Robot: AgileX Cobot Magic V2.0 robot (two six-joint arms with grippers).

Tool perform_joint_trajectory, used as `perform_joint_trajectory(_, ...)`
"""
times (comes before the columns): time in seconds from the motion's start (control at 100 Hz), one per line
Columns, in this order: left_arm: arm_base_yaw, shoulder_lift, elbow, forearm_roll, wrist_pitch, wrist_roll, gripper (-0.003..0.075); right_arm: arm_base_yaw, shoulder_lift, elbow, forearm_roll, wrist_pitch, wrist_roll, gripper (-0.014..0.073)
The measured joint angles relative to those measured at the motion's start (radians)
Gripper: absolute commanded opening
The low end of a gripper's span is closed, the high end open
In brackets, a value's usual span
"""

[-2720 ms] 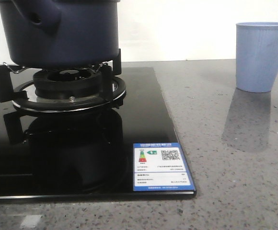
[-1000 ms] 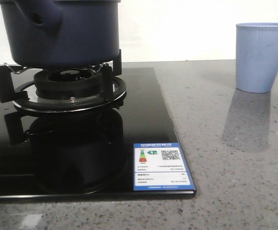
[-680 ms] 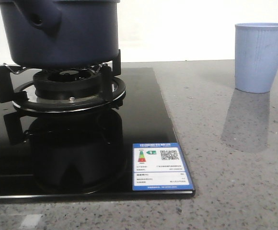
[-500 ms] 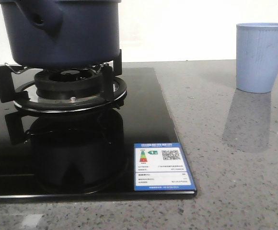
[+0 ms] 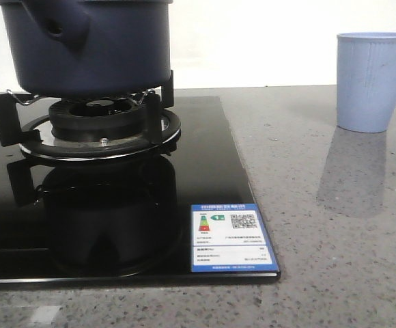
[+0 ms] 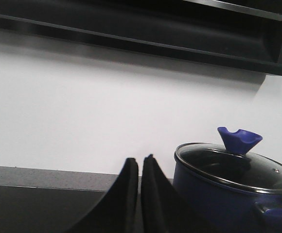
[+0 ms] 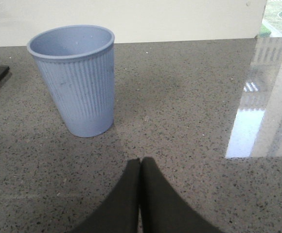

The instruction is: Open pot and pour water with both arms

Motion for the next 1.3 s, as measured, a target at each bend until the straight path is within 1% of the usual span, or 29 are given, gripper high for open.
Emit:
perform_joint_trajectory(0.46, 0.0, 0.0, 0.0, -0.002, 0.0, 0.0, -0.0019, 0.0, 0.0, 0.0, 0.0, 0.0, 0.0, -0.0071)
perform_joint_trajectory(0.55, 0.0, 0.0, 0.009, 0.043, -0.005, -0.016, -0.0019, 0.0, 0.0, 0.0, 0.0, 0.0, 0.0, -0.0071)
perform_joint_trajectory(0.6, 0.0, 0.0, 0.023, 0.14, -0.014, -0.082, -0.0019, 0.0, 0.0, 0.0, 0.0, 0.0, 0.0, -0.0071)
perform_joint_trajectory(0.62, 0.0, 0.0, 0.029, 0.176, -0.023, -0.13, -0.0019, 0.0, 0.0, 0.0, 0.0, 0.0, 0.0, -0.0071)
perform_joint_trajectory(0.65, 0.0, 0.0, 0.046, 0.284, -0.037, -0.216, -0.0019, 0.0, 0.0, 0.0, 0.0, 0.0, 0.0, -0.0071)
perform_joint_trajectory(0.69, 0.0, 0.0, 0.068, 0.417, -0.069, -0.373, -0.0019, 0.0, 0.0, 0.0, 0.0, 0.0, 0.0, -0.0071)
perform_joint_trajectory(0.7, 0.0, 0.0, 0.078, 0.474, -0.075, -0.431, -0.0019, 0.0, 0.0, 0.0, 0.0, 0.0, 0.0, -0.0071)
perform_joint_trajectory(0.74, 0.0, 0.0, 0.112, 0.648, -0.112, -0.571, -0.0019, 0.0, 0.0, 0.0, 0.0, 0.0, 0.0, -0.0071)
perform_joint_trajectory(0.76, 0.0, 0.0, 0.124, 0.702, -0.128, -0.648, -0.0019, 0.0, 0.0, 0.0, 0.0, 0.0, 0.0, -0.0071)
perform_joint_trajectory(0.77, 0.0, 0.0, 0.136, 0.753, -0.133, -0.695, -0.0019, 0.0, 0.0, 0.0, 0.0, 0.0, 0.0, -0.0071)
perform_joint_trajectory(0.81, 0.0, 0.0, 0.171, 0.871, -0.156, -0.791, -0.0019, 0.0, 0.0, 0.0, 0.0, 0.0, 0.0, -0.0071)
perform_joint_trajectory(0.84, 0.0, 0.0, 0.195, 0.921, -0.163, -0.858, -0.0019, 0.0, 0.0, 0.0, 0.0, 0.0, 0.0, -0.0071)
perform_joint_trajectory(0.91, 0.0, -0.007, 0.252, 0.988, -0.17, -0.935, -0.0019, 0.0, 0.0, 0.0, 0.0, 0.0, 0.0, -0.0071)
perform_joint_trajectory(0.98, 0.0, -0.032, 0.291, 1.014, -0.16, -0.969, -0.0019, 0.0, 0.0, 0.0, 0.0, 0.0, 0.0, -0.0071)
perform_joint_trajectory(1.06, 0.0, -0.071, 0.291, 1.033, -0.156, -0.982, -0.0019, 0.0, 0.0, 0.0, 0.0, 0.0, 0.0, -0.0071)
perform_joint_trajectory(1.13, 0.004, -0.098, 0.291, 1.047, -0.121, -0.987, -0.0019, 0.0, 0.0, 0.0, 0.0, 0.0, 0.0, -0.0071)
perform_joint_trajectory(1.3, 0.04, -0.104, 0.291, 1.073, -0.058, -0.989, -0.0019, 0.0, 0.0, 0.0, 0.0, -0.003, 0.0, -0.0071)
